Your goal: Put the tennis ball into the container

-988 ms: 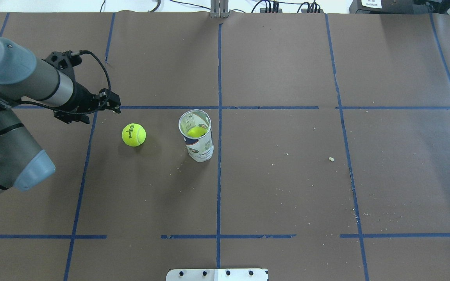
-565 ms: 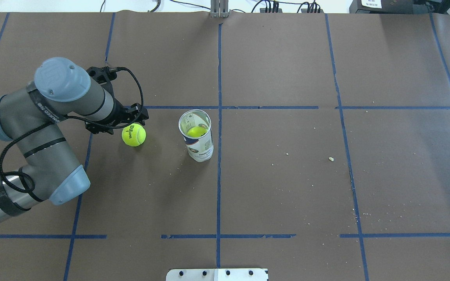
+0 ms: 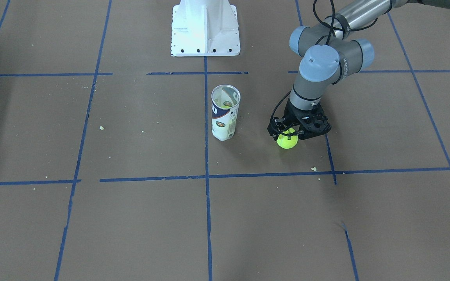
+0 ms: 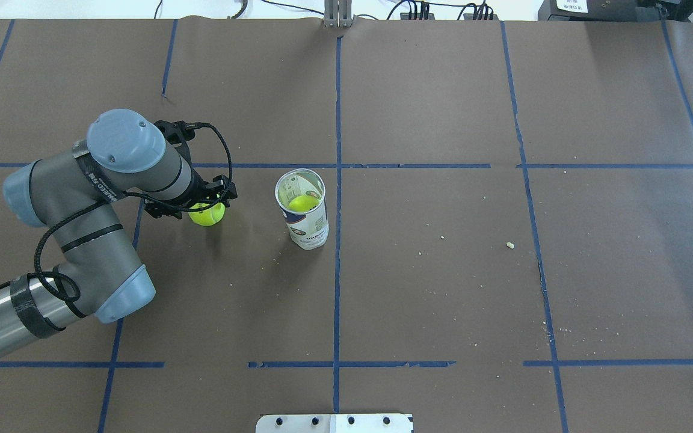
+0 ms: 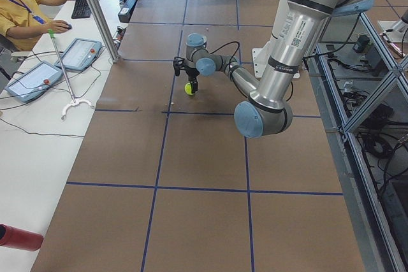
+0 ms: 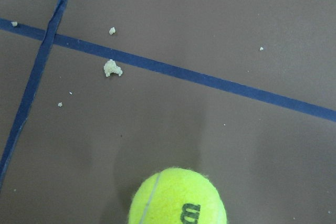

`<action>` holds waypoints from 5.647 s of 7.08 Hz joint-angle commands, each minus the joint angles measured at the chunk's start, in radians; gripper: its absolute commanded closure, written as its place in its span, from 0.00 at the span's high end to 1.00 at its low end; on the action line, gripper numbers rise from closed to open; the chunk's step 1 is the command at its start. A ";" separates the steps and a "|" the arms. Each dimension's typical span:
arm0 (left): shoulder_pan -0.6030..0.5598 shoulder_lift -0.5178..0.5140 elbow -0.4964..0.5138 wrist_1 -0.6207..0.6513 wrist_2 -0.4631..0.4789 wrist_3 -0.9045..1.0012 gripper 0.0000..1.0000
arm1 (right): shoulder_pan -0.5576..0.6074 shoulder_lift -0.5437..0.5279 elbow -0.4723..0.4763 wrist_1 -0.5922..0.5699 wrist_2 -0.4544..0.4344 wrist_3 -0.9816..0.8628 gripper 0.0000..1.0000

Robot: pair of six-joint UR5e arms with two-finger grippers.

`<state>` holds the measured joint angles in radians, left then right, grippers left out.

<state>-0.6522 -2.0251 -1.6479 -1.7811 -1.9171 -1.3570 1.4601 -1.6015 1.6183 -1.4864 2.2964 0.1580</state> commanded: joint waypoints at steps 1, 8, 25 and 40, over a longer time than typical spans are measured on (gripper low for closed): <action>0.006 -0.001 0.017 -0.003 0.000 0.004 1.00 | 0.000 0.000 0.000 0.000 0.000 0.000 1.00; 0.002 -0.023 0.014 -0.040 0.035 -0.004 0.02 | 0.000 0.000 0.000 0.000 0.000 0.000 1.00; 0.014 -0.265 -0.263 0.224 -0.094 -0.361 0.73 | 0.000 0.000 0.000 0.000 0.000 0.000 1.00; -0.938 0.447 0.163 0.030 -0.462 1.447 1.00 | 0.000 0.000 0.000 0.000 0.000 0.000 1.00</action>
<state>-1.5094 -1.5846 -1.5854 -1.7545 -2.3050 -0.0199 1.4604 -1.6014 1.6184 -1.4864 2.2964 0.1580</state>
